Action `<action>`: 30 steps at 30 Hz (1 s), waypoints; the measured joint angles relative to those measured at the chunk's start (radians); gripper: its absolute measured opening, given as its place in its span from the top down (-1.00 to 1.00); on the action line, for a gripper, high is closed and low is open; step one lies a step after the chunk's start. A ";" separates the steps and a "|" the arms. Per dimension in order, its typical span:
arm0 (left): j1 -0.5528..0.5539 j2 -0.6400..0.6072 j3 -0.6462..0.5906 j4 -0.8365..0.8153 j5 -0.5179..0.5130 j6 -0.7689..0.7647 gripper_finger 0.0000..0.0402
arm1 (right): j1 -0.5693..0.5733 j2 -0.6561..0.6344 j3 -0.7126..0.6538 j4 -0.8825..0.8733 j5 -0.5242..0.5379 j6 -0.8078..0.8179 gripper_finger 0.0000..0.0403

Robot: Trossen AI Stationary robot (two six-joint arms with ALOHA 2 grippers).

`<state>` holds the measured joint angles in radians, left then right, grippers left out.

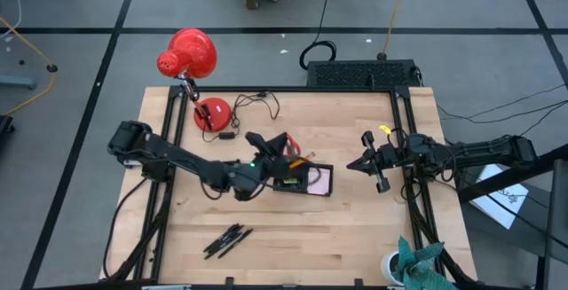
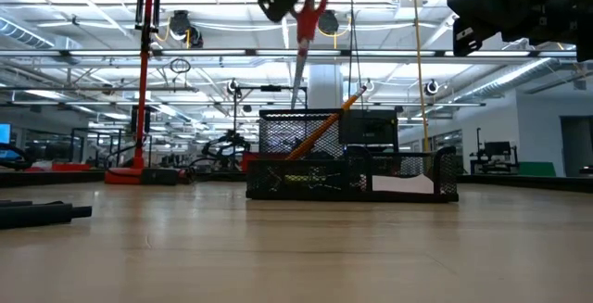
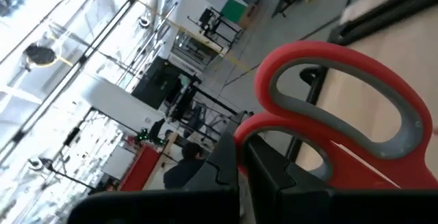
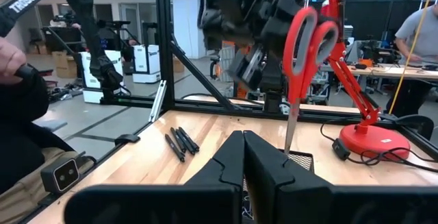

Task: Pick and place office supplies into organizer
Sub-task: Put the red scissors into the black desk organizer

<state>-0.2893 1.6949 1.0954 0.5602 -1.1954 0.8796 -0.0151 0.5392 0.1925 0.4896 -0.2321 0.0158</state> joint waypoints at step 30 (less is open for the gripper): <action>0.027 0.282 0.113 -0.053 -0.045 0.087 0.98 | 0.000 0.000 0.000 -0.007 0.000 0.007 1.00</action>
<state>-0.2623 1.9766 1.2079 0.5068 -1.2400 0.9662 -0.0151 0.5392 0.1925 0.4822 -0.2325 0.0227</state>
